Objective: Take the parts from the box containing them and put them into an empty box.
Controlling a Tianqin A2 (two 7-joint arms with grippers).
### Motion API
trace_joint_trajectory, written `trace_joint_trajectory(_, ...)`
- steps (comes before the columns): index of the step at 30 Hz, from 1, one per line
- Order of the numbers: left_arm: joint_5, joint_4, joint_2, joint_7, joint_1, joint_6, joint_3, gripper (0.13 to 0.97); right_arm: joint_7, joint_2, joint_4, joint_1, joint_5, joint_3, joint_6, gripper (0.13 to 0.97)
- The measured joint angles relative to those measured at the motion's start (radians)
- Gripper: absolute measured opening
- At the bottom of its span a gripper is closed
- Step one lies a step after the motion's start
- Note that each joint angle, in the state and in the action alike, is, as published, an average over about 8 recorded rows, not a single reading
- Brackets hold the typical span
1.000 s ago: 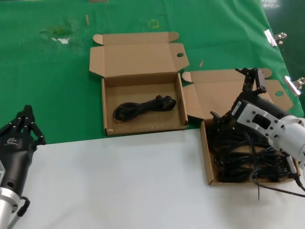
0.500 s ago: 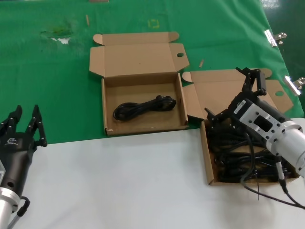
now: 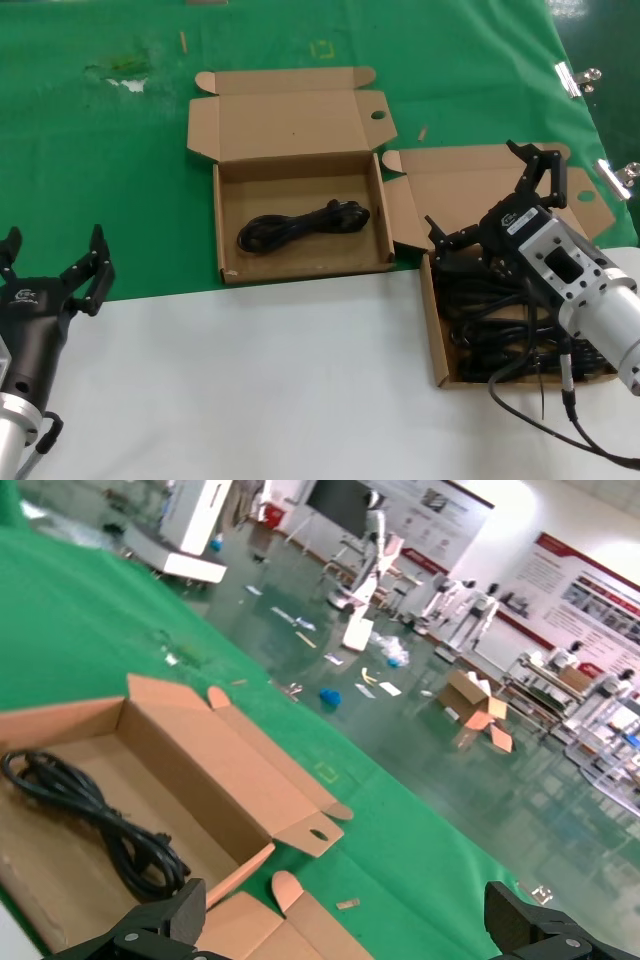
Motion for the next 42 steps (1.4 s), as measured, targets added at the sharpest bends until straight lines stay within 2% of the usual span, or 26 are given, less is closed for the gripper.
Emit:
trace_joint_trajectory(7,0.000,0.000,0.000,0.000,0.000,0.000,0.000,0.660,-0.007,-0.008,0.012,-0.030,0.085,0.004,0.047,0.966)
trace_joint_trajectory(8,0.000,0.000,0.000,0.000,0.000,0.000,0.000,0.660,-0.008,-0.009,0.013,-0.035,0.097,0.005,0.054,0.966)
trace_joint_trajectory(16,0.000,0.000,0.000,0.000,0.000,0.000,0.000,0.829,-0.016,-0.018,0.026,-0.070,0.194,0.010,0.108,0.966)
trace_joint_trajectory(20,0.000,0.000,0.000,0.000,0.000,0.000,0.000,0.829,-0.021,-0.022,0.033,-0.087,0.244,0.012,0.135,0.966)
trace_joint_trajectory(28,0.000,0.000,0.000,0.000,0.000,0.000,0.000,0.930,-0.029,-0.031,0.046,-0.122,0.341,0.017,0.189,0.966)
trace_joint_trajectory(42,0.000,0.000,0.000,0.000,0.000,0.000,0.000,0.966,-0.043,-0.046,0.070,-0.182,0.510,0.025,0.283,0.966)
